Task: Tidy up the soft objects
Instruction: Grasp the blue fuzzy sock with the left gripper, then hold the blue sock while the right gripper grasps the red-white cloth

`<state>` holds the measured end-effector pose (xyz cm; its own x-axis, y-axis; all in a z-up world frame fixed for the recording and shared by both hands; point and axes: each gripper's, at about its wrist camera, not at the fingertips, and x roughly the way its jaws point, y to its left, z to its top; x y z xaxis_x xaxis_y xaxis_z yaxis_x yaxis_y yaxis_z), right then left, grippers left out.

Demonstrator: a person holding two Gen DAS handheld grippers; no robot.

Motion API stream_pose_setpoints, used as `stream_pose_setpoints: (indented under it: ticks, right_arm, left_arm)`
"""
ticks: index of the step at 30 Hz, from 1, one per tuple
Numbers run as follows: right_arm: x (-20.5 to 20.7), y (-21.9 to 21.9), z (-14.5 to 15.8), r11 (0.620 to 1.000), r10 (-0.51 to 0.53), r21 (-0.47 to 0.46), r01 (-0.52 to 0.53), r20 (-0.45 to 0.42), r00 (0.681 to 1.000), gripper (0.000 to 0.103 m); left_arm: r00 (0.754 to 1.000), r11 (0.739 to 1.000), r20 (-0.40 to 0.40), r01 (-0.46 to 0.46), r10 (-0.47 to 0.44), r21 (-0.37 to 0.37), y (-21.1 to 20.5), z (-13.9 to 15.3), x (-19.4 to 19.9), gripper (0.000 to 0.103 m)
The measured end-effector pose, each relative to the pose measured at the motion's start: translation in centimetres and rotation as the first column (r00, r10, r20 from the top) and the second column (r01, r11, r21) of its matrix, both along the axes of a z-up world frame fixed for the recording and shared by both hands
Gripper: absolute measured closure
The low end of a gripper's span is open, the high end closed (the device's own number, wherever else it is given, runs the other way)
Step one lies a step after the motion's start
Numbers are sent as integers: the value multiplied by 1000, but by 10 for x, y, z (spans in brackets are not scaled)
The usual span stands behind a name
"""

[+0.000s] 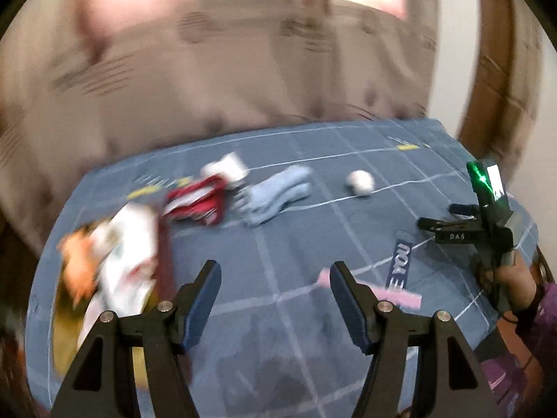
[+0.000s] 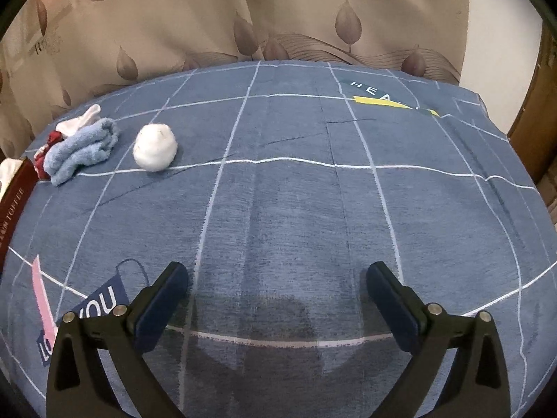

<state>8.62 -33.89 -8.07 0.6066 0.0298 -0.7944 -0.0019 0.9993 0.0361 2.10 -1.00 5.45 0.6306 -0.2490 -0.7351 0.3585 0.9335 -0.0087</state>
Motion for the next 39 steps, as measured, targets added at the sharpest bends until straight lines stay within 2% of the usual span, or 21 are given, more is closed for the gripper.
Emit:
stream_pose_setpoints:
  ticks: [2, 4, 9, 13, 15, 18, 20, 22, 24, 25, 26, 27, 28, 29, 30, 32, 35, 37, 39]
  right_arm:
    - [-1, -2, 1, 1000, 0, 19, 0, 7, 1000, 1]
    - [-2, -4, 2, 999, 1, 36, -1, 14, 1000, 1]
    - [-3, -6, 3, 998, 6, 64, -8, 25, 1000, 1]
    - [-4, -9, 4, 996, 7, 89, -10, 36, 999, 1]
    - [-5, -10, 5, 995, 6, 98, -10, 41, 999, 1]
    - [-5, -11, 6, 994, 5, 110, -10, 48, 999, 1]
    - [-5, -12, 6, 993, 6, 118, -12, 52, 999, 1]
    - [-6, -13, 7, 992, 3, 128, -10, 55, 998, 1]
    - [-6, -14, 7, 991, -2, 137, -6, 58, 998, 1]
    - [-5, -15, 7, 990, -5, 140, -4, 59, 998, 1]
    - [-5, -16, 7, 990, -6, 144, -3, 58, 998, 1]
    - [-5, -16, 7, 989, -7, 148, -1, 56, 998, 1]
    - [-4, -17, 6, 988, -8, 152, -1, 53, 999, 1]
    - [-4, -18, 6, 988, -7, 156, -1, 51, 999, 1]
    - [-4, -18, 6, 987, -8, 158, 0, 50, 999, 1]
    - [-3, -18, 6, 988, -8, 156, 1, 47, 999, 1]
    - [-3, -18, 6, 987, -8, 158, 0, 47, 999, 1]
    - [-3, -18, 6, 987, -8, 160, 1, 47, 999, 1]
    - [-3, -18, 6, 987, -10, 161, 2, 46, 999, 1]
  left_arm:
    - [995, 995, -26, 101, -101, 10, -17, -3, 29, 36]
    - [979, 978, -62, 200, -197, 56, -38, -8, 61, 36]
    - [942, 928, -92, 333, -322, 165, -71, -22, 110, 36]
    - [886, 859, -174, 460, -429, 224, -92, -46, 145, 36]
    - [859, 826, -222, 507, -461, 246, -98, -60, 156, 36]
    - [838, 774, -281, 542, -468, 326, -105, -82, 175, 36]
    - [832, 755, -300, 551, -466, 356, -106, -92, 183, 36]
    - [830, 747, -315, 554, -461, 367, -105, -99, 190, 36]
    - [827, 753, -337, 555, -451, 353, -102, -107, 197, 37]
    - [826, 768, -347, 551, -444, 328, -99, -109, 200, 37]
    - [831, 796, -349, 535, -434, 283, -96, -109, 204, 44]
    - [843, 832, -352, 500, -406, 240, -90, -109, 209, 69]
    - [871, 863, -332, 448, -362, 233, -86, -106, 211, 80]
    - [891, 875, -311, 413, -331, 253, -84, -104, 211, 82]
    - [900, 889, -301, 390, -314, 240, -81, -101, 209, 84]
    - [924, 935, -277, 315, -263, 164, -72, -91, 200, 85]
    - [956, 976, -225, 208, -190, 59, -61, -77, 164, 85]
    - [969, 991, -210, 123, -132, -55, -50, -66, 132, 85]
    - [976, 984, -207, 31, -67, -173, -38, -55, 100, 85]
